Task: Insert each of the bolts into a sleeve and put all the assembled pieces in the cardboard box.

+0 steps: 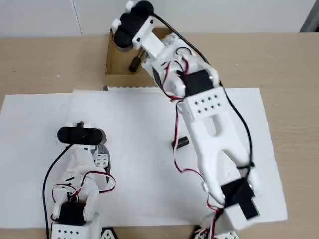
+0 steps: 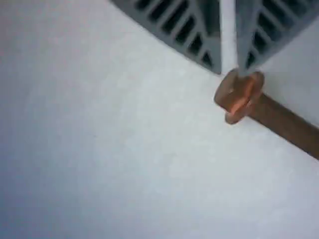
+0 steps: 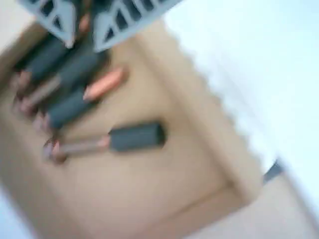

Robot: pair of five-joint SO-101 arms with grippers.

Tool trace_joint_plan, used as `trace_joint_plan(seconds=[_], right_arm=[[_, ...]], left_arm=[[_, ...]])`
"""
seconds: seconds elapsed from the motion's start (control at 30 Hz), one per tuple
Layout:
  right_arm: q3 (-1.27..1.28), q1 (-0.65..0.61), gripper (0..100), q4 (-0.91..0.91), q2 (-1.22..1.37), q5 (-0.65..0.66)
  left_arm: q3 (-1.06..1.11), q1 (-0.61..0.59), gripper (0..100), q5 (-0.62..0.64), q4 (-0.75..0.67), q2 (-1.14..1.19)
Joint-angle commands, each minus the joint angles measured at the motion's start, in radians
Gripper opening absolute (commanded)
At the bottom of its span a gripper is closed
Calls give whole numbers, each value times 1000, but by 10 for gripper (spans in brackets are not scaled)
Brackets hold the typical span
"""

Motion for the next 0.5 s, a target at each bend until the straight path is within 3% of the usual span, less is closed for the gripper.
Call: trace_joint_plan(seconds=[0.0, 0.23, 0.47], right_arm=[[-52, 12, 3, 160, -119, 8], [-51, 13, 3, 490, -166, 8], [-48, 15, 3, 676, -162, 15]], left_arm=[[-5, 0, 6, 8, -2, -12], [-5, 0, 6, 5, -2, -12], [-5, 8, 6, 2, -2, -12]])
